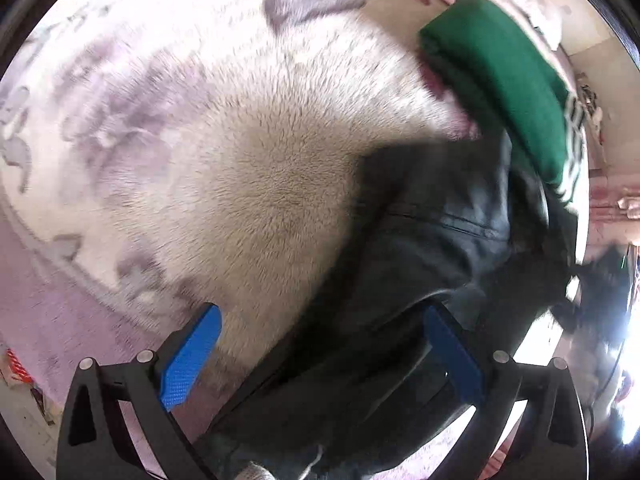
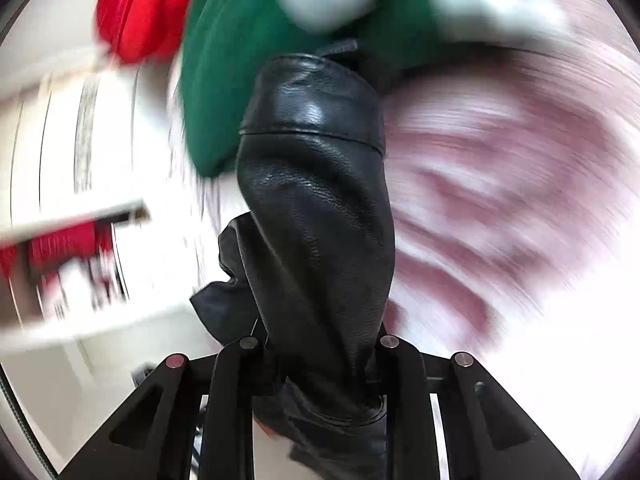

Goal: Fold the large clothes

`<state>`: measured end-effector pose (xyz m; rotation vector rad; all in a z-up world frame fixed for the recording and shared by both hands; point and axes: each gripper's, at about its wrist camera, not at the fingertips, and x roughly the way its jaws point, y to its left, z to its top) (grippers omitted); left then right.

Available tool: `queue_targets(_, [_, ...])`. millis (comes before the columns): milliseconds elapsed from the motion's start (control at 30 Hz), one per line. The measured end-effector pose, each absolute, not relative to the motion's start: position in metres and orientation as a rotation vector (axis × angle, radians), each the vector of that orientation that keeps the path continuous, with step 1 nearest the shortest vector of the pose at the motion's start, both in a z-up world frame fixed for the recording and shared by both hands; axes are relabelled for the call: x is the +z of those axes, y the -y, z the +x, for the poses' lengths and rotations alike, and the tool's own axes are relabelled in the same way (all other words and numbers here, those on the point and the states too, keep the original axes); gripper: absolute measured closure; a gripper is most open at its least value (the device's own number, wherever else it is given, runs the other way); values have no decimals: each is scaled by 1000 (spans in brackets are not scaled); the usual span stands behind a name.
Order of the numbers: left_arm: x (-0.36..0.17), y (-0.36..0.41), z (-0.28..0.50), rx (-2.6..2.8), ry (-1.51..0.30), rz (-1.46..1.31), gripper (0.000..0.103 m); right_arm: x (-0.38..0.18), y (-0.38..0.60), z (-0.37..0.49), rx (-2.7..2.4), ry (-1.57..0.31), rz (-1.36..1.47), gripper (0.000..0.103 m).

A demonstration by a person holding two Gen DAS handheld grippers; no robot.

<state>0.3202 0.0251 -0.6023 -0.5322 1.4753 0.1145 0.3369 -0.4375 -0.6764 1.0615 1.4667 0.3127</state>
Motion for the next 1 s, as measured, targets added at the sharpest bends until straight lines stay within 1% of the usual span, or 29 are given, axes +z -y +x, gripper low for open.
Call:
queue_targets(100, [-582,-24,302,134,-1465,-483,0,-669,500,255,56,-1483,1170,75])
queue_targets(167, [-587,-27,298,165,-1488,-449,0,-673,537,221,-22,-1616,1112,60])
queue_targets(233, [-588,-11,303,182,-1520,-445,0,-670,561,198,-49,-1698,1089,54])
queue_targets(267, [-594,-4,293,193,-1541,-441,0,-663,573,190,-84,-1724,1062,47])
queue_targets(333, [-600,15,279,206,-1570,-436,0,-637,587,197,-160,-1762,927,45])
queue_targets(367, [-605,22,275,207,-1575,-433,0,-618,595,199,-198,-1757,814,45])
queue_targets(433, [-618,32,273,224,-1590,-407,0,-594,612,204,-236,-1720,696,44])
queue_targets(500, [-635,39,271,248,-1608,-367,0,-560,609,225,-182,-1645,577,44])
queue_targets(533, [-640,40,268,256,-1619,-348,0,-550,605,246,-98,-1629,548,42])
queue_targets(600, [-656,43,268,273,-1635,-298,0,-548,583,270,61,-1651,531,40])
queue_targets(667, [-664,42,268,273,-1643,-288,0,-556,533,305,222,-1681,455,35])
queue_targets(767, [-667,38,268,270,-1638,-318,0,-586,455,341,344,-1730,350,33])
queue_targets(833, [-667,36,267,271,-1635,-320,0,-608,420,354,391,-1809,299,33])
queue_targets(867, [-668,36,267,269,-1634,-315,0,-620,408,357,389,-1854,280,34])
queue_targets(900, [-668,35,266,268,-1632,-311,0,-632,400,359,384,-1877,275,37])
queue_targets(933, [-663,29,255,266,-1631,-309,0,-644,393,360,362,-1894,296,64])
queue_targets(967, [-663,28,254,266,-1630,-311,0,-650,392,359,324,-1920,311,80])
queue_targets(1000, [-665,28,254,268,-1628,-313,0,-653,397,359,283,-1908,329,82])
